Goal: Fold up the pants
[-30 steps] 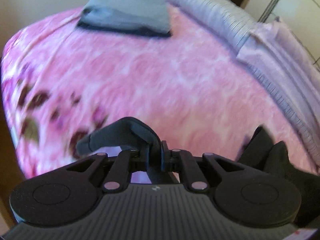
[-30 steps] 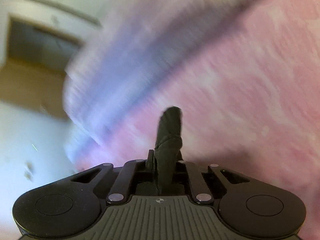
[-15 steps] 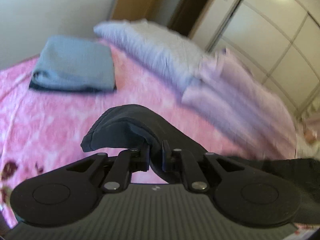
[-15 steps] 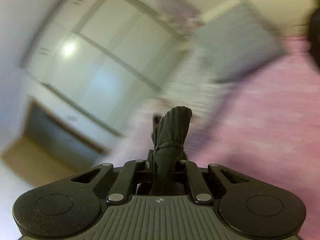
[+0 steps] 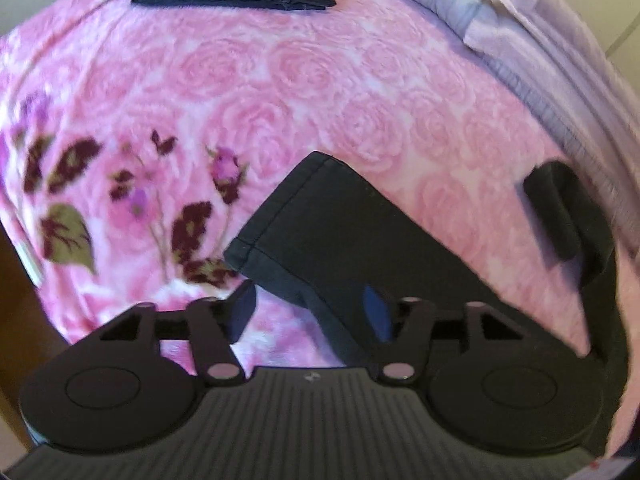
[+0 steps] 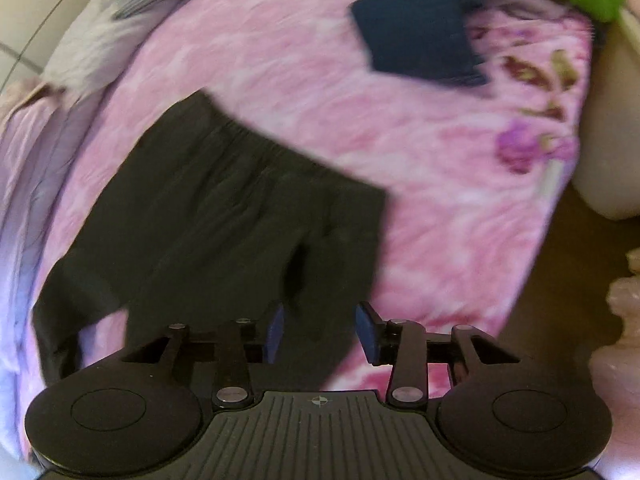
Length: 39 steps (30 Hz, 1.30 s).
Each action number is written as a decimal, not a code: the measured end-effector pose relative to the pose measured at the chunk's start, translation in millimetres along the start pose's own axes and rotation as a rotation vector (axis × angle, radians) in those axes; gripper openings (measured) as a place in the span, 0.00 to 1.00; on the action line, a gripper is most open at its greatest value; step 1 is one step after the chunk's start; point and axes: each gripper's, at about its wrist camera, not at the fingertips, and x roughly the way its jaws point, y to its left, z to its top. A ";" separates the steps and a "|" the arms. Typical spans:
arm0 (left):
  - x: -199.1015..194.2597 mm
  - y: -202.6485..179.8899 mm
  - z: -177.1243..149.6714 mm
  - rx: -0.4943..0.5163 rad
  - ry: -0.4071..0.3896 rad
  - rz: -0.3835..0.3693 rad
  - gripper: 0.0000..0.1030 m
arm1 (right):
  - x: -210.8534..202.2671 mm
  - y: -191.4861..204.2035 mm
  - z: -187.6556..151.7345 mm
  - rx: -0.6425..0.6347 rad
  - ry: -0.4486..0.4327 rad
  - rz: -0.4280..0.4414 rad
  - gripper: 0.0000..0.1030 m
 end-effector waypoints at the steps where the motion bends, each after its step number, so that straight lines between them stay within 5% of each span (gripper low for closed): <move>1: 3.6 3.8 -0.1 -0.029 0.000 -0.008 0.58 | 4.9 -0.5 -3.0 -0.014 0.010 0.015 0.37; 7: 37.3 34.1 -0.3 -0.246 0.019 -0.055 0.58 | 14.5 24.3 -29.8 -0.065 0.047 0.027 0.38; 11: 51.6 40.2 -1.6 -0.326 0.024 -0.105 0.14 | 21.0 28.6 -35.7 -0.087 0.060 0.007 0.38; 13: 42.5 35.0 1.3 -0.274 -0.022 -0.115 0.11 | 22.0 32.1 -37.9 -0.097 0.062 0.008 0.38; 17: 3.6 23.6 2.7 -0.074 -0.192 -0.109 0.12 | 21.4 40.5 -40.9 -0.172 0.060 0.015 0.38; 20: 26.7 23.7 -3.6 0.020 -0.054 0.070 0.23 | 27.7 43.7 -42.9 -0.229 0.067 0.001 0.38; 22: 36.1 34.1 -7.1 -0.016 0.012 0.166 0.33 | 33.9 43.7 -42.1 -0.244 0.079 0.000 0.38; 28: -8.1 41.7 3.8 -0.175 -0.103 0.253 0.40 | 49.2 44.3 -20.8 -0.242 0.078 0.015 0.38; 32: -2.2 -33.4 10.2 -0.017 -0.117 0.153 0.55 | 66.4 46.1 -1.6 -0.192 0.087 0.030 0.38; 35: 25.3 -127.3 -3.7 0.206 -0.101 0.029 0.56 | 78.5 52.5 14.2 -0.172 0.114 0.038 0.38; 39: 76.2 -238.8 -26.1 0.327 -0.053 -0.139 0.56 | 82.2 62.2 39.9 -0.196 0.101 0.050 0.38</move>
